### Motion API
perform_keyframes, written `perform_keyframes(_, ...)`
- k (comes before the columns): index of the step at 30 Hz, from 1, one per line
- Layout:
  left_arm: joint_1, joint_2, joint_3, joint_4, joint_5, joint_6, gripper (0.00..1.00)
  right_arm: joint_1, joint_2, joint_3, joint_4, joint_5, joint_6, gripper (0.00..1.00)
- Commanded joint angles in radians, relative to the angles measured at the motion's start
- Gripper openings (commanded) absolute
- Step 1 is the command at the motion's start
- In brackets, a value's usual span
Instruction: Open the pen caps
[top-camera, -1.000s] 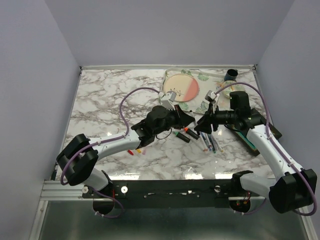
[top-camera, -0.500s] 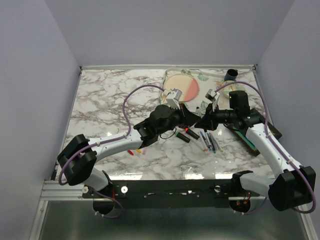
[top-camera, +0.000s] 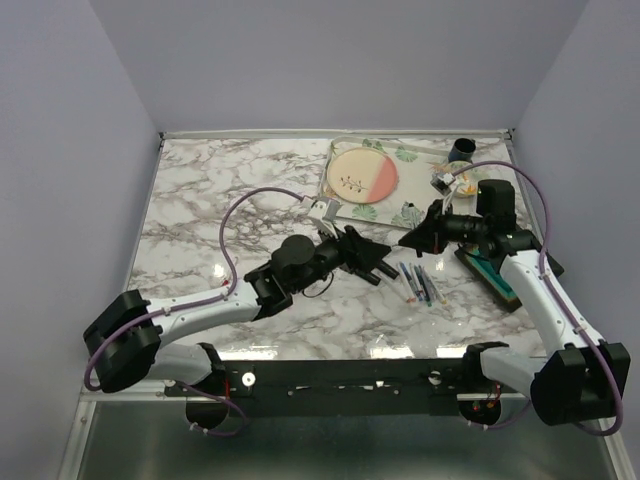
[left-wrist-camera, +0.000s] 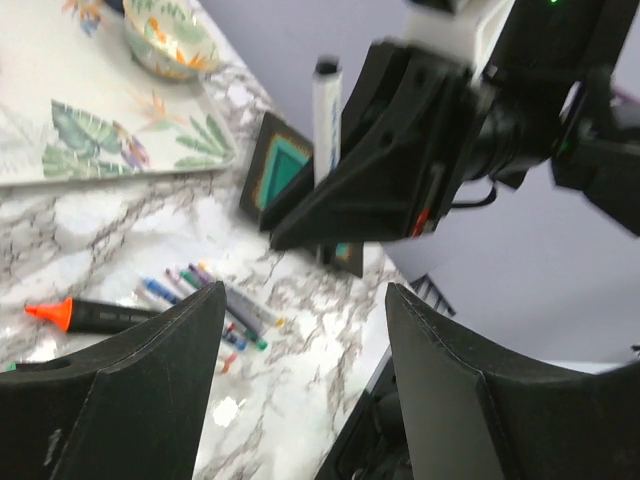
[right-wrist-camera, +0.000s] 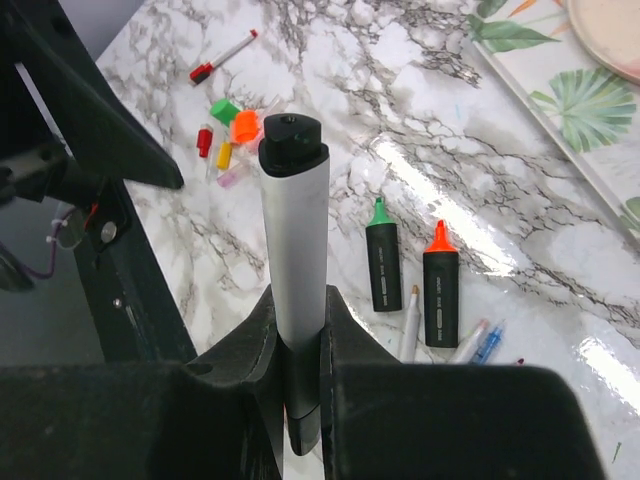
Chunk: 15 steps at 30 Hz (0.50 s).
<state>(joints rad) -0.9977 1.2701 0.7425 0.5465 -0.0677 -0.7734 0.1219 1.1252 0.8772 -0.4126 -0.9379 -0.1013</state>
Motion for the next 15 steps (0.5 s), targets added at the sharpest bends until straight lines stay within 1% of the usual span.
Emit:
perform_keyframes(1, -0.073, 0.075, -0.062, 0.15, 0.006, 0.013, 0.73, -0.057, -0.012, -0.033, 0.093, -0.052, 0.15, 0.0)
perform_keyframes(3, -0.111, 0.133, -0.039, 0.155, -0.027, 0.013, 0.73, -0.067, -0.005, -0.04, 0.119, -0.059, 0.202, 0.01)
perform_keyframes(6, -0.134, 0.21, 0.03, 0.145, -0.061, 0.005, 0.72, -0.073, 0.005, -0.05, 0.141, -0.071, 0.261, 0.01)
perform_keyframes(9, -0.156, 0.276, 0.103, 0.11, -0.125, -0.009, 0.71, -0.076, 0.008, -0.052, 0.152, -0.056, 0.301, 0.01)
perform_keyframes(10, -0.159, 0.29, 0.135, 0.086, -0.164, -0.016, 0.67, -0.077, 0.008, -0.052, 0.152, -0.053, 0.305, 0.01)
perform_keyframes(15, -0.167, 0.362, 0.207, 0.032, -0.241, -0.041, 0.63, -0.08, 0.01, -0.052, 0.152, -0.056, 0.325, 0.01)
